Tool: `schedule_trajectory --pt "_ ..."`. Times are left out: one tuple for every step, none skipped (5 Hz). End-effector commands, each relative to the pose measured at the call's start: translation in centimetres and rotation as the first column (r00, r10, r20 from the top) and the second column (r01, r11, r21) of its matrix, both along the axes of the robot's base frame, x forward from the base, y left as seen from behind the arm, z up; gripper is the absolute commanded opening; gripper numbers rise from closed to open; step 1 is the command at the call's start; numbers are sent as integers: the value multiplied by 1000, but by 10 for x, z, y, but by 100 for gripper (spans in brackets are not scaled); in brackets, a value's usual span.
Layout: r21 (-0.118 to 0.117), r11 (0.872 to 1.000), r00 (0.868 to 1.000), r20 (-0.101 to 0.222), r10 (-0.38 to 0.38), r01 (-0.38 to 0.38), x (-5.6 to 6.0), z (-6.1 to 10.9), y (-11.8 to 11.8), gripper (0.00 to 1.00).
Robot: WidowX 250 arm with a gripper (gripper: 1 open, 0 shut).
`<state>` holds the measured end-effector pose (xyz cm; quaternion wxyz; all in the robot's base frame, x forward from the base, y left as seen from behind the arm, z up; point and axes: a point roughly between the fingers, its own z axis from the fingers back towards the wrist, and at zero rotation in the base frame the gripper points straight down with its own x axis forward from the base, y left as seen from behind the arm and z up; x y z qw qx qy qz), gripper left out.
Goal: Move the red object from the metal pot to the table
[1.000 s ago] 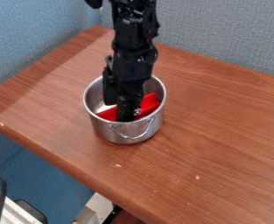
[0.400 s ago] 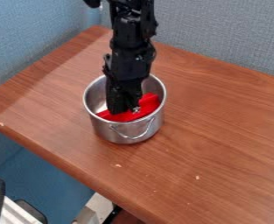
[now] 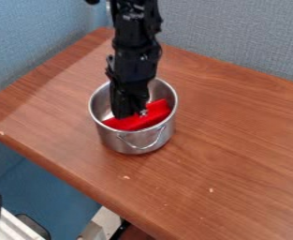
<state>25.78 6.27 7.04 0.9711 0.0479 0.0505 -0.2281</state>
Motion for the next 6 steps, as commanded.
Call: schedule_trajectory --pt "27 997 990 120 70 -74 12 38 16 0" --pt "38 993 978 180 105 -113 17 61 26 0" --pt "30 992 978 179 112 -119 18 61 25 100" --pt "31 994 977 190 100 -108 18 68 22 100" --pt "35 995 981 174 83 -91 16 60 19 100" --pt "58 997 983 178 40 -51 14 51 13 100"
